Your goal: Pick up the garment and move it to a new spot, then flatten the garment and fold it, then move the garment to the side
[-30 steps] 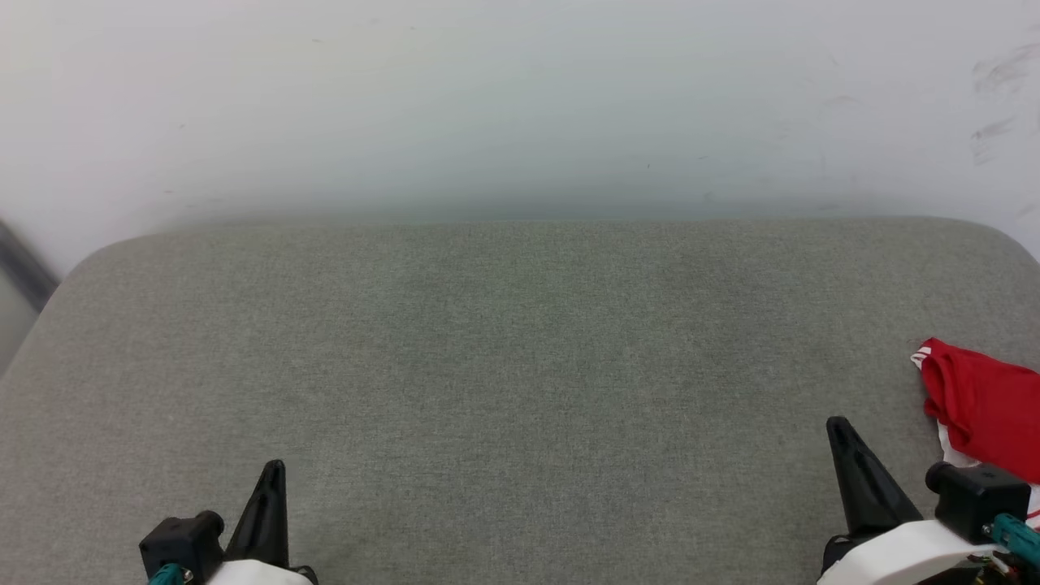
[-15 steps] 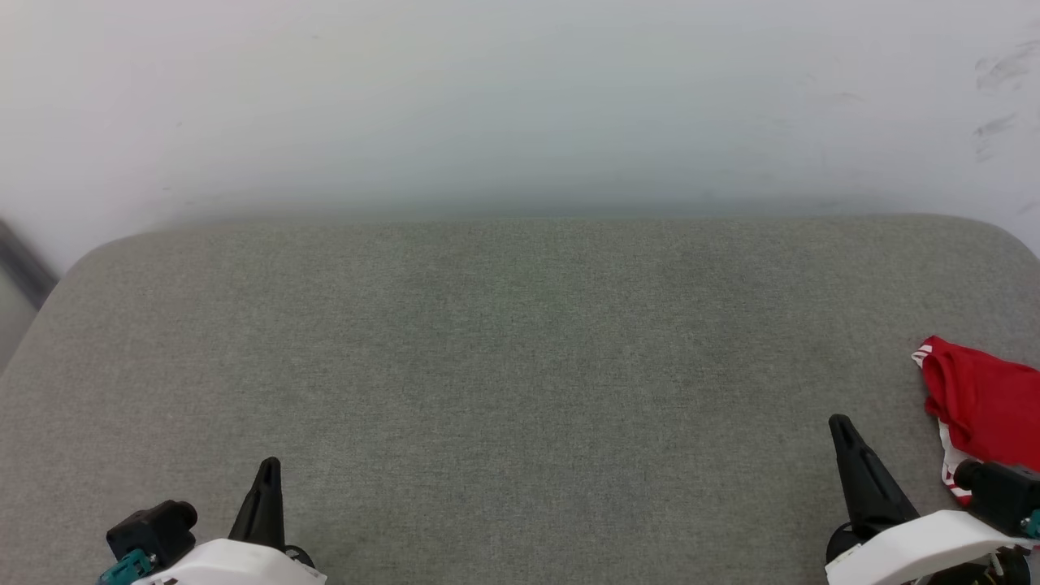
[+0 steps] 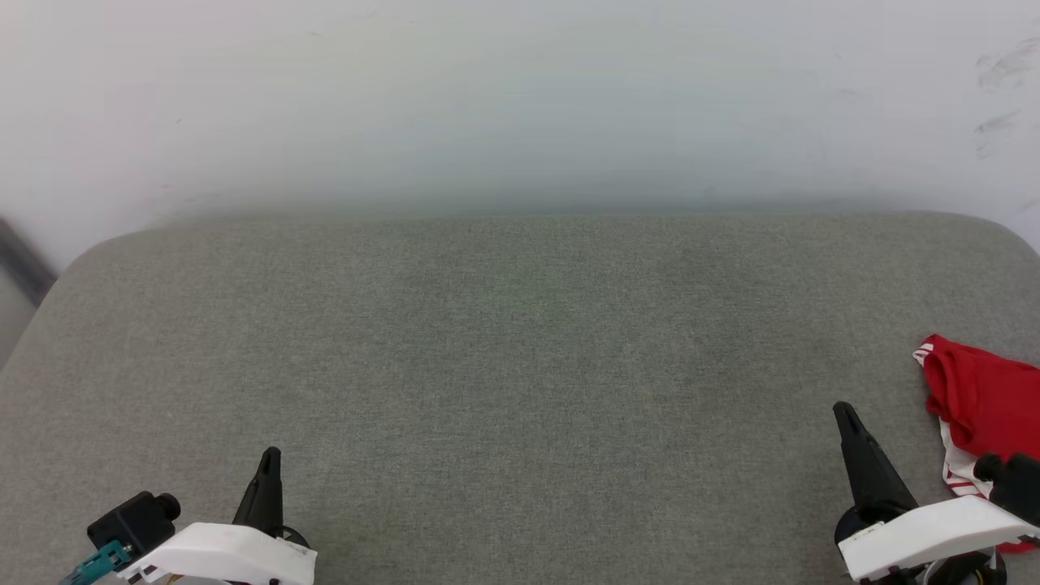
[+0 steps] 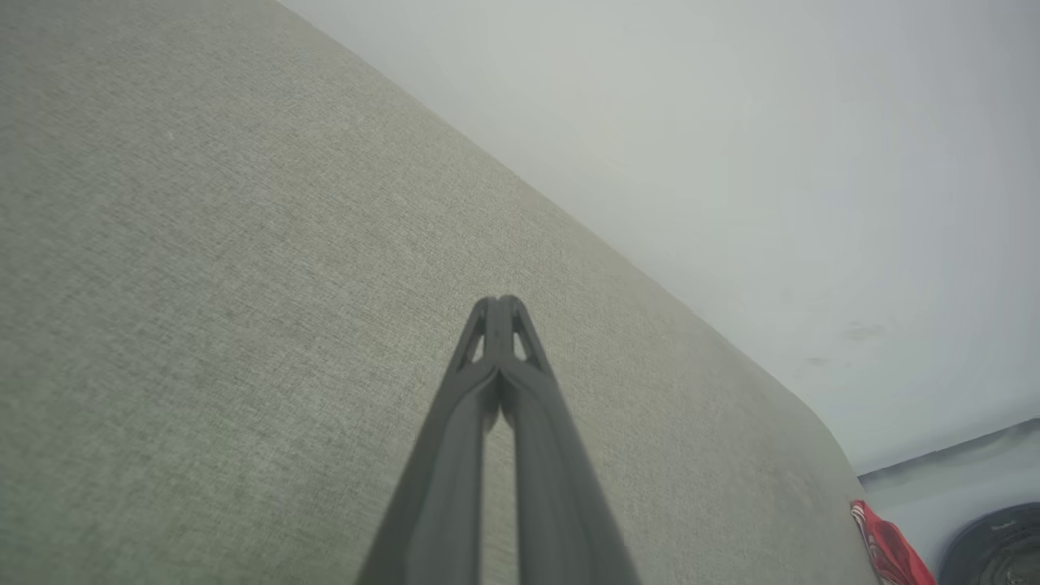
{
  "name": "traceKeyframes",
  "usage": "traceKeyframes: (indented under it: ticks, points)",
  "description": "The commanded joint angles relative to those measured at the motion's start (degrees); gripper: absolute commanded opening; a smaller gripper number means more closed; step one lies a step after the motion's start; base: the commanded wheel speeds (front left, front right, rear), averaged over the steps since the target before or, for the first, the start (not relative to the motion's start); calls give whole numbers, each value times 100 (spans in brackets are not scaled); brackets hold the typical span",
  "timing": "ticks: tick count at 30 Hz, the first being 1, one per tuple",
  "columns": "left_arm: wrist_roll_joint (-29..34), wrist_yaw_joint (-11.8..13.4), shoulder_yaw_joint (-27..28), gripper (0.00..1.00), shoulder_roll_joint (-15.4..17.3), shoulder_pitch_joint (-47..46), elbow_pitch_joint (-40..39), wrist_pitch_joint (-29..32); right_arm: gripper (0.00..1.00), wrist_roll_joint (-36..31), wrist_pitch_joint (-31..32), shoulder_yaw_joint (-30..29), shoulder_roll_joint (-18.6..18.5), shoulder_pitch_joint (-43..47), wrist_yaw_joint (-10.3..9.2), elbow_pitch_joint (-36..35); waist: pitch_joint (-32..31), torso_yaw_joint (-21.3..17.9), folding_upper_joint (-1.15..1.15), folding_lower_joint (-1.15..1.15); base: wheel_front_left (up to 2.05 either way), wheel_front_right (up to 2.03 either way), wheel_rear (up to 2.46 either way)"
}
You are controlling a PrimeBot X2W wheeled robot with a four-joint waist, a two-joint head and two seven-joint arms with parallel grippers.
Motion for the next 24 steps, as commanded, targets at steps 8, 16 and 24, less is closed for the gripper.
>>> traceKeyframes:
  ticks: [8,16,24]
  points:
    - [-556,-164,220,0,-119,-228,-16,182,0,749,33,-49,-37,-246,0,90,16,-1,0,0,0,0,0]
    - [-1051,-297,384,0,-250,-308,30,346,0,1411,75,-87,-38,-341,0,229,34,-1,0,0,0,0,0]
    - [-1457,-408,522,0,-363,-368,69,485,0,1954,108,-121,-38,-429,0,342,51,-2,0,0,0,0,0]
